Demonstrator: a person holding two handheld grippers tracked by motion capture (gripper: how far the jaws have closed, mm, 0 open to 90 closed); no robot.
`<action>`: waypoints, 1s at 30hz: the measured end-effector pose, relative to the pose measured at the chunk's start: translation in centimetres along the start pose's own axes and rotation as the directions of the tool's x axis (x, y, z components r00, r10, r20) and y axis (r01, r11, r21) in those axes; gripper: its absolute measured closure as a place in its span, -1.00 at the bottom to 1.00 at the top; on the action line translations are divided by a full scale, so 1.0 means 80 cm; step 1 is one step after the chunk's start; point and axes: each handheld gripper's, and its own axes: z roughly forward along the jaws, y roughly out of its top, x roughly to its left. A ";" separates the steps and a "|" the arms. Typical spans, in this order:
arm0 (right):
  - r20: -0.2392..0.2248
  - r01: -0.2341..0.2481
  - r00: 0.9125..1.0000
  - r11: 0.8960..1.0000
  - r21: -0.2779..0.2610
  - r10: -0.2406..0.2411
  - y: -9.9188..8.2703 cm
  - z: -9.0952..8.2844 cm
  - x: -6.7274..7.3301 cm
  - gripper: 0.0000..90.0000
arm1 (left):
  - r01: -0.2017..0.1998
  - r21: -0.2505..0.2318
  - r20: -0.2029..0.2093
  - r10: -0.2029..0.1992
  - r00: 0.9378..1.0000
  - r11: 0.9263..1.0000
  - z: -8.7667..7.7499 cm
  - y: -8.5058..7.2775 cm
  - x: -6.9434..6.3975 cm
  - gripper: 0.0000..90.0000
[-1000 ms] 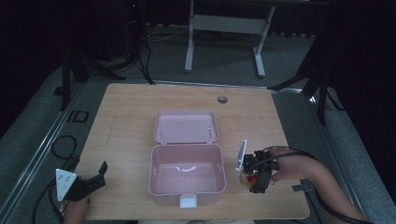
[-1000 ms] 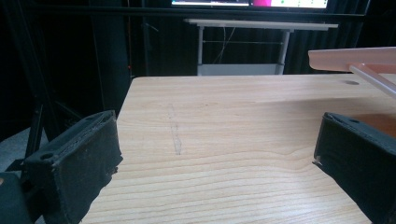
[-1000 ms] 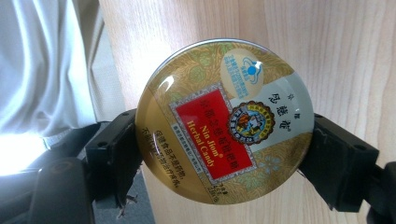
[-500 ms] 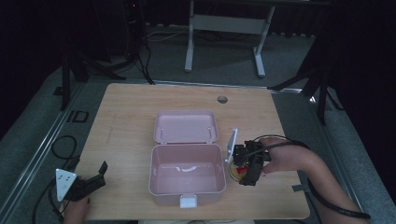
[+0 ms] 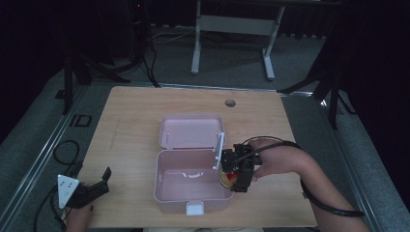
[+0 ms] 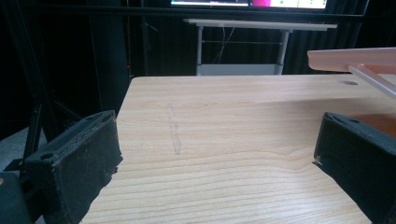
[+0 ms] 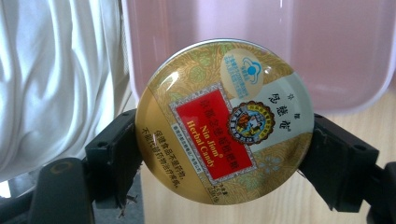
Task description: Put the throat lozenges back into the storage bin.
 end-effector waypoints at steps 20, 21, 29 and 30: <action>-0.033 0.074 0.997 0.997 0.012 -0.074 0.050 0.049 -0.009 -0.56 | -0.003 -0.001 0.003 0.003 1.000 1.000 0.000 0.000 0.000 -0.98; -0.035 0.077 0.997 0.997 0.015 -0.076 0.050 0.053 -0.010 -0.56 | -0.003 0.000 0.004 0.003 1.000 1.000 0.000 0.000 0.000 -0.98; -0.052 0.075 0.996 0.996 0.052 -0.072 0.055 0.085 -0.017 -0.56 | -0.005 0.002 0.003 0.005 1.000 1.000 0.000 0.000 0.000 -0.98; -0.056 0.075 0.996 0.996 0.053 -0.073 0.056 0.088 -0.018 -0.56 | -0.005 0.002 0.004 0.005 1.000 1.000 0.000 0.000 0.000 -0.98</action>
